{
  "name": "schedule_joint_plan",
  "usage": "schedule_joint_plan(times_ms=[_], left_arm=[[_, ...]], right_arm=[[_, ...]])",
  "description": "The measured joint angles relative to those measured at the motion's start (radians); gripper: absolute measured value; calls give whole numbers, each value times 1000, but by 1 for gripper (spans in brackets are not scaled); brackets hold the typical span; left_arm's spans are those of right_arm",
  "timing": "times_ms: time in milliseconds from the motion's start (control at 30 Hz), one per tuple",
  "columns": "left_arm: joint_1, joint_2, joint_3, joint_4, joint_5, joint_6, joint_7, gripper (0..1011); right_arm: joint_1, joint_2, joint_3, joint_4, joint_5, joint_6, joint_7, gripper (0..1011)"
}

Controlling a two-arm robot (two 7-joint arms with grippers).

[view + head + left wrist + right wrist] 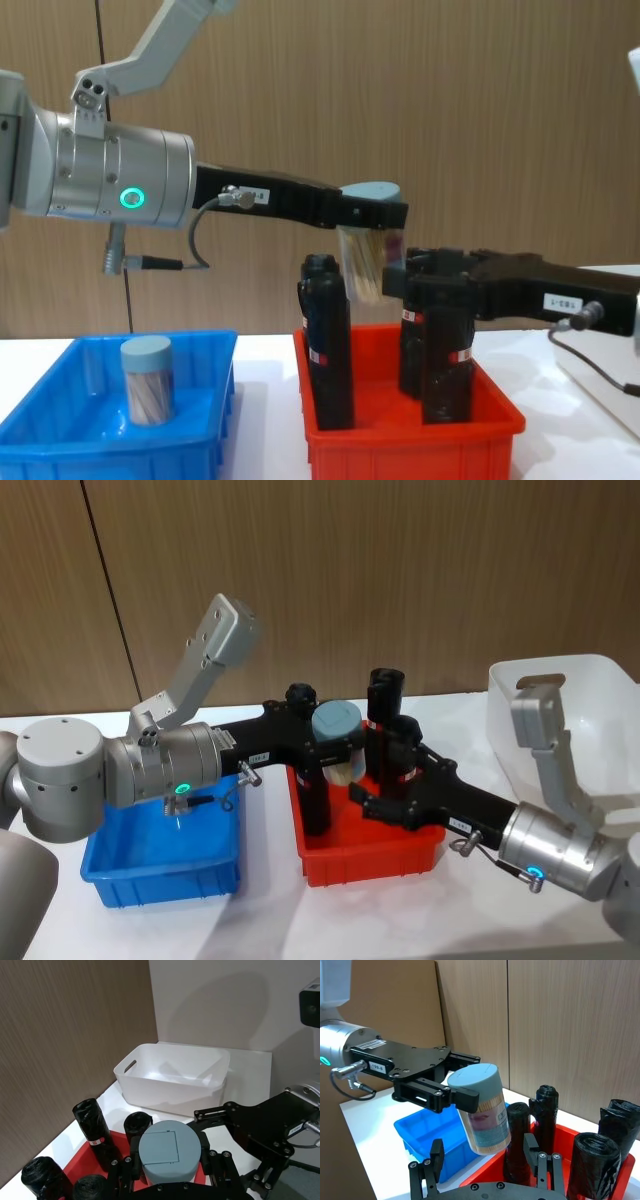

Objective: Pick the cotton swabs from the blue box and place them into the white box.

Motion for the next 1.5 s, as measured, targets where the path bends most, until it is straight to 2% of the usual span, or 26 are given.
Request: schedule_joint_plan(times_ms=[1000,1267,1300,1400,1500], left_arm=[[0,0,0,0,0,0,0,669],[0,0,0,0,0,0,0,669],[0,0,0,0,0,0,0,669],[0,0,0,0,0,0,1,669],[0,0,0,0,0,0,2,669]], right_arm=[[105,-59,-39,135,-38,-22,-9,1002],[117,-66,-45,152,-46,-34,-11,859],[119,-67,-46,155,-46,-35,-12,798],[123,-69,-49,161,-49,-39,-13,707],[126,-71,-51,165,-50,-42,-15,680]])
